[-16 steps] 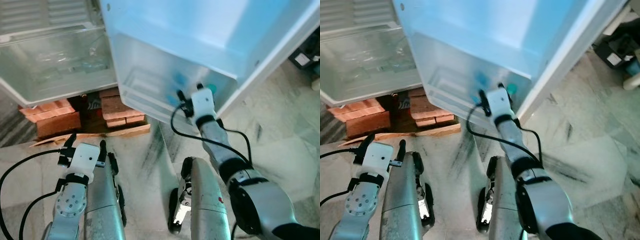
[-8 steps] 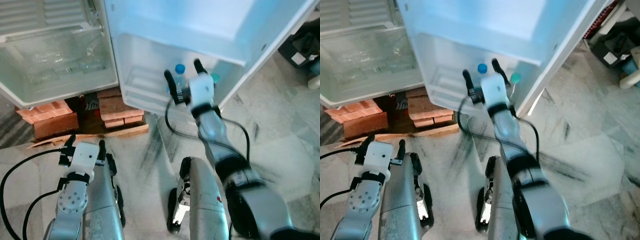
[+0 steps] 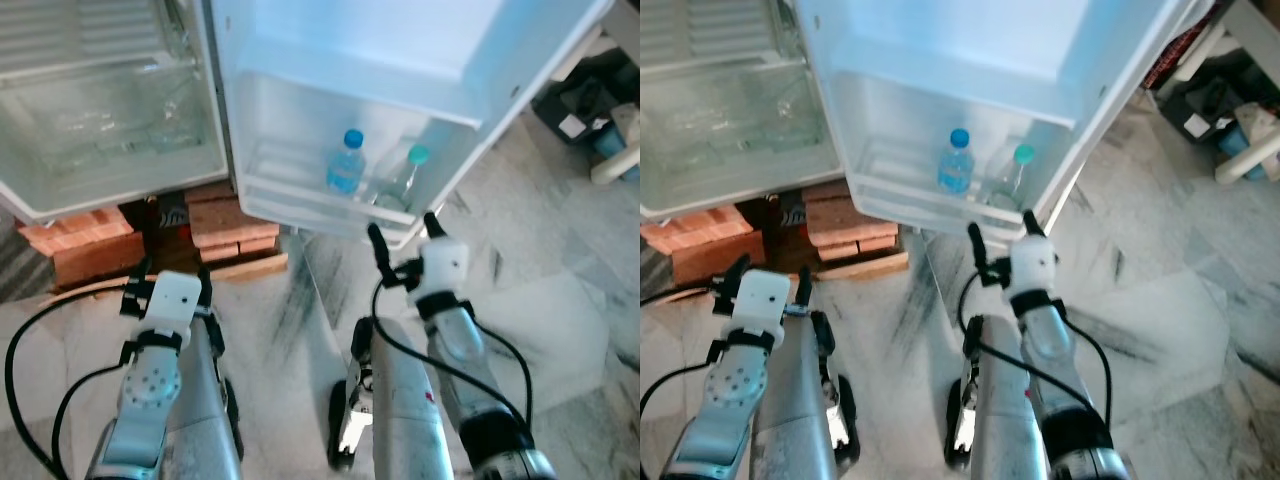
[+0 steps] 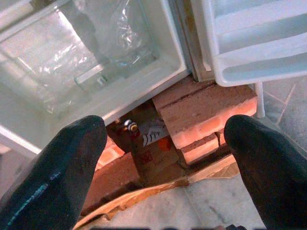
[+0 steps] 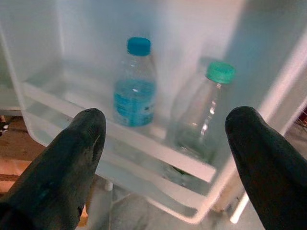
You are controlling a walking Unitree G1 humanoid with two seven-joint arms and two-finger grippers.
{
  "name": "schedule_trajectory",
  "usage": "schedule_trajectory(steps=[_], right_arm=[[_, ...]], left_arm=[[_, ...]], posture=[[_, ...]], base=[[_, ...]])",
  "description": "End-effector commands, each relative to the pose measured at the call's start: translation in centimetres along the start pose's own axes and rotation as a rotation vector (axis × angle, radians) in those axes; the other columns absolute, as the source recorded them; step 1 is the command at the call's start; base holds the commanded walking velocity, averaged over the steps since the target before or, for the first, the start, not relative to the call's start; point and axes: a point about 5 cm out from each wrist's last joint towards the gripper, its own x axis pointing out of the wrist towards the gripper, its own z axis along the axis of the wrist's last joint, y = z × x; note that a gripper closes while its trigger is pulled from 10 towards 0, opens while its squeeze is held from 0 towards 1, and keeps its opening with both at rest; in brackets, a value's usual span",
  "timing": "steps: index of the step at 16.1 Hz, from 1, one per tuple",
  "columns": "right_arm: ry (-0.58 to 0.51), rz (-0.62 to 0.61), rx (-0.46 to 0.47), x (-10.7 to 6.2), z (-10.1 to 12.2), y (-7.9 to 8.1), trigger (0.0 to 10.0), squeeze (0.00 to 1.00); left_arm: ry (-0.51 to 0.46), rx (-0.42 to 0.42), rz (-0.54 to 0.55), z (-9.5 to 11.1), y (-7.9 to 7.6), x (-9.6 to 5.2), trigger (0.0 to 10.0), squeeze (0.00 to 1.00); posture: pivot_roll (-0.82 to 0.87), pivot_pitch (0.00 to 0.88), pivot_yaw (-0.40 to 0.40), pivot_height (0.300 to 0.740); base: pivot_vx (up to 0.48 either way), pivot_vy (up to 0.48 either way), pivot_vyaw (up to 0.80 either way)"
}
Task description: Restocking fridge
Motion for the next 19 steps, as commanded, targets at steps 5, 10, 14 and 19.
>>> schedule_trajectory(steps=[5, 10, 14, 19], right_arm=[[0.035, -0.061, 0.000, -1.5, 1.3, -1.3, 10.0, 0.00], [0.096, 0.005, 0.034, -1.8, 0.6, 0.1, 10.0, 0.00], [0.106, -0.002, 0.044, -1.4, 1.0, -0.3, 10.0, 0.00], [0.078, 0.000, 0.032, -0.8, 1.9, -0.7, 10.0, 0.00]], left_arm=[[-0.004, -0.027, -0.085, -0.5, -1.2, -0.8, 10.0, 0.00], [0.063, -0.047, -0.035, -1.7, -0.9, -1.1, 10.0, 0.00], [0.040, -0.057, -0.074, -1.5, -1.6, -1.2, 10.0, 0.00], [0.009, -0.051, -0.085, -0.8, -1.4, -0.1, 10.0, 0.00]], posture=[[0.11, 0.194, -0.087, 0.535], [0.12, 0.155, -0.095, 0.535], [0.12, 0.157, -0.106, 0.552], [0.11, 0.153, -0.104, 0.588]], base=[[0.000, 0.000, 0.00], [0.000, 0.000, -0.47], [0.000, 0.000, -0.39], [0.000, 0.000, 0.00]])
